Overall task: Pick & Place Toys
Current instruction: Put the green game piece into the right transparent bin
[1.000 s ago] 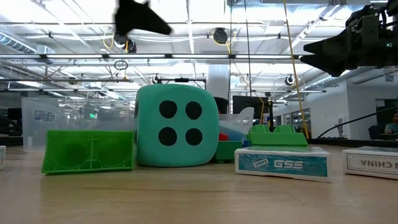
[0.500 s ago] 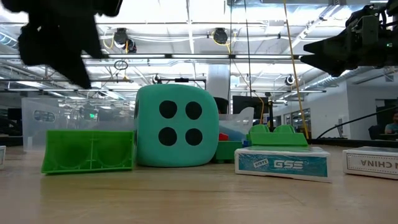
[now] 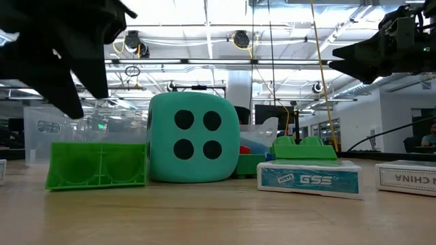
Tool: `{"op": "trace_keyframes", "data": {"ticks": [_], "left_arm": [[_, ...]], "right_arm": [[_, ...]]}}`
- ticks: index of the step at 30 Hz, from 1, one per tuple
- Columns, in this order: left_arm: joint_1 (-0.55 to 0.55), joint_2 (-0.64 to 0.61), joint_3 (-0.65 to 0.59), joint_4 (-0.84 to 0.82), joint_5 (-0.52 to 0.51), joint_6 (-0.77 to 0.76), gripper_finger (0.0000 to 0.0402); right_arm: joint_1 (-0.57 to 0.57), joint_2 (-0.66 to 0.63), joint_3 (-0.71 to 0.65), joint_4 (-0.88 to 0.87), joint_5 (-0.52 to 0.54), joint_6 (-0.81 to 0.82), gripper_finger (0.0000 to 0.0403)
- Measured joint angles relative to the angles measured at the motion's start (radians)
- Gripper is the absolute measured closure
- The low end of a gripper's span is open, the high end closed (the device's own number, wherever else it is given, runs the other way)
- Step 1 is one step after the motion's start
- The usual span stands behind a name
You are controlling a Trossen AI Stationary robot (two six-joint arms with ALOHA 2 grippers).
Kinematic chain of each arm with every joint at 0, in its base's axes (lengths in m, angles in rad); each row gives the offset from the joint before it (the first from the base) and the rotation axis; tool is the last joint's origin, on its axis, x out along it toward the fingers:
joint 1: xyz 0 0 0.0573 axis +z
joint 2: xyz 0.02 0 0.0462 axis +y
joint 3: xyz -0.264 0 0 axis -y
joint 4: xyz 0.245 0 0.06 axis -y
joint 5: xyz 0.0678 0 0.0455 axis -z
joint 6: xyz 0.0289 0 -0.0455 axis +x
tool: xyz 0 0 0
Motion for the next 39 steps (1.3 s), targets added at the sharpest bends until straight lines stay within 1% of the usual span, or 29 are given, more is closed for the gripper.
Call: {"op": "trace_keyframes", "data": {"ticks": [4, 6, 11, 14, 18, 22, 30, 34, 39], "left_arm": [[0.009, 0.048, 0.000, 0.003, -0.007, -0.014, 0.0176], [0.018, 0.078, 0.000, 0.000, 0.026, -0.013, 0.0176], [0.043, 0.139, 0.000, -0.002, 0.147, -0.002, 0.0176], [0.049, 0.162, 0.002, 0.009, 0.173, -0.003, 0.0176], [0.051, 0.160, 0.002, 0.018, 0.166, 0.007, 0.0176], [0.051, 0.135, -0.002, 0.017, 0.159, 0.068, 0.0176], [0.066, 0.063, -0.002, 0.027, 0.139, 0.062, 0.0176], [0.085, 0.070, -0.002, 0.027, 0.100, 0.030, 0.0176], [0.120, 0.103, -0.002, 0.028, 0.099, 0.023, 0.0176]], "right_arm": [[0.000, 0.000, 0.000, 0.000, 0.000, 0.000, 0.0135], [0.000, 0.000, 0.000, 0.000, 0.000, 0.000, 0.0135], [0.000, 0.000, 0.000, 0.000, 0.000, 0.000, 0.0135], [0.000, 0.000, 0.000, 0.000, 0.000, 0.000, 0.0135], [0.000, 0.000, 0.000, 0.000, 0.000, 0.000, 0.0135], [0.000, 0.000, 0.000, 0.000, 0.000, 0.000, 0.0135], [0.000, 0.000, 0.000, 0.000, 0.000, 0.000, 0.0135], [0.000, 0.000, 0.000, 0.000, 0.000, 0.000, 0.0135], [0.000, 0.000, 0.000, 0.000, 0.000, 0.000, 0.0135]]}}
